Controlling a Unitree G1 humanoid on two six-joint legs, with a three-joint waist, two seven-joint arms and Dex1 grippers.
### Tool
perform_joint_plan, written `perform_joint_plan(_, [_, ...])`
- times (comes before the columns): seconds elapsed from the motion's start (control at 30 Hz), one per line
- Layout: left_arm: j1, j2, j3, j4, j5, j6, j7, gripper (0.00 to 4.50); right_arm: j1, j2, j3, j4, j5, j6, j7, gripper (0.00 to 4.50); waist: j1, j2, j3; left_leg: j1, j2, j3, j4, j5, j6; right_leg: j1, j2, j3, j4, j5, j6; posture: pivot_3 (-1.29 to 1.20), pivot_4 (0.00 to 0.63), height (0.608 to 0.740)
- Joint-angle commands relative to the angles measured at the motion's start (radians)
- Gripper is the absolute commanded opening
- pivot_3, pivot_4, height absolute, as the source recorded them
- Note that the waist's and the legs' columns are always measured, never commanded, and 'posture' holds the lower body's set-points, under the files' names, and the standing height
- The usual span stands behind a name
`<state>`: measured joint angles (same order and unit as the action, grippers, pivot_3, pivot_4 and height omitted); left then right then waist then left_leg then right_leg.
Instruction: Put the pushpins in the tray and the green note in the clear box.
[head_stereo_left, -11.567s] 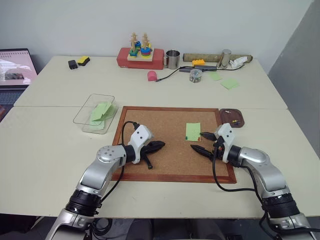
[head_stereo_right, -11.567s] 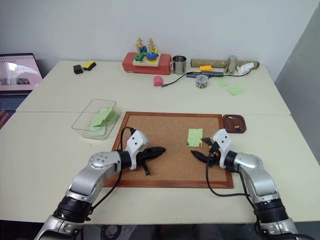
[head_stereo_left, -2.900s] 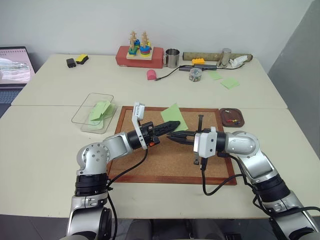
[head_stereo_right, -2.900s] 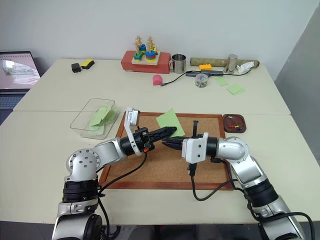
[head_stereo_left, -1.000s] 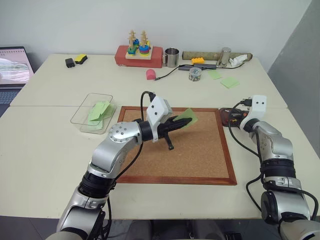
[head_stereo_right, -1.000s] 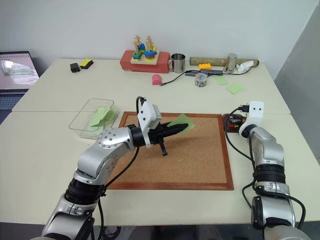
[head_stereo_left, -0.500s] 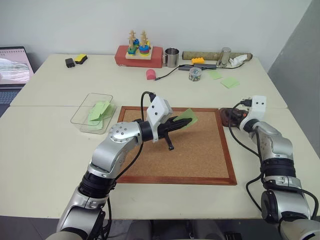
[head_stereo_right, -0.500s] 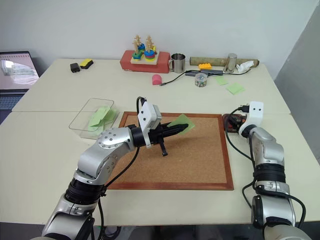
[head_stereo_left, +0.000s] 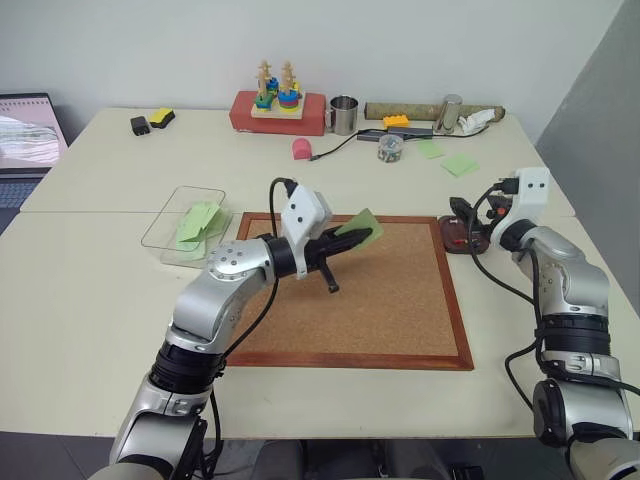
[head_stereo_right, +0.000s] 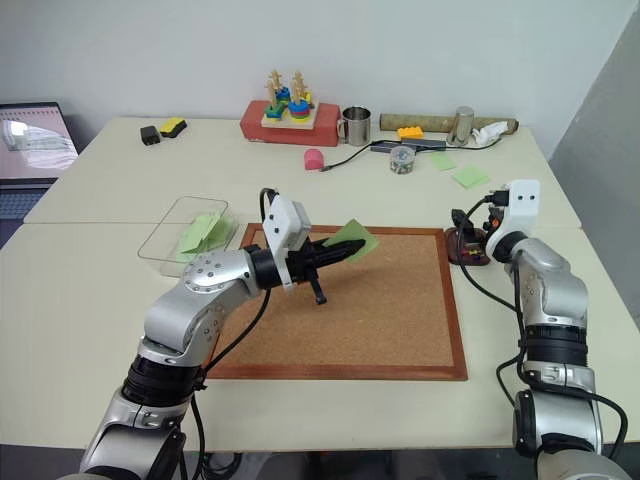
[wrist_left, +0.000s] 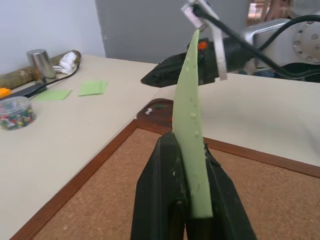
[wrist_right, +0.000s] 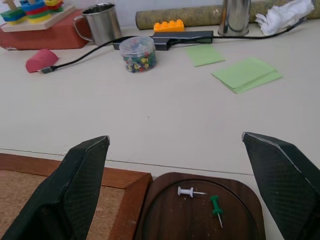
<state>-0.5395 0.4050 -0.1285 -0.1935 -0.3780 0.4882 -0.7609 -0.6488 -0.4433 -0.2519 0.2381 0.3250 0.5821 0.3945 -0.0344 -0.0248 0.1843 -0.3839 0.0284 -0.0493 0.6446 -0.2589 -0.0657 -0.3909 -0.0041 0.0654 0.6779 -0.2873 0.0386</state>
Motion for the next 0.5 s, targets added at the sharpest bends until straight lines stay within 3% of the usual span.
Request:
perform_joint_plan(0.03, [-0.012, 0.008, 0.044, -0.014, -0.011, -0.003, 0.014, 0.0, -0.017, -0.04, -0.002, -0.043, 0.02, 0.0, 0.046, 4.46, 0.0, 0.0, 0.0, 0.0, 0.0, 0.0, 0.0, 0.0, 0.0, 0.0, 0.0, 0.0, 0.0, 0.0, 0.0, 0.0, 0.15, 0.74])
perform_joint_plan(0.27, [-0.013, -0.007, 0.143, 0.004, -0.033, 0.04, 0.116, 0.0, 0.017, -0.082, 0.087, -0.147, 0.048, -0.019, 0.236, 4.46, -0.001, 0.0, 0.0, 0.0, 0.0, 0.0, 0.0, 0.0, 0.0, 0.0, 0.0, 0.0, 0.0, 0.0, 0.0, 0.0, 0.15, 0.74])
perform_joint_plan(0.5, [-0.037, 0.034, 0.328, 0.118, 0.064, 0.057, 0.384, 0.0, 0.026, -0.03, 0.203, -0.451, 0.193, 0.09, 0.351, 4.46, -0.006, 0.0, 0.0, 0.0, 0.001, -0.002, 0.0, 0.0, 0.0, 0.0, 0.0, -0.002, 0.0, 0.0, 0.0, 0.0, 0.15, 0.74])
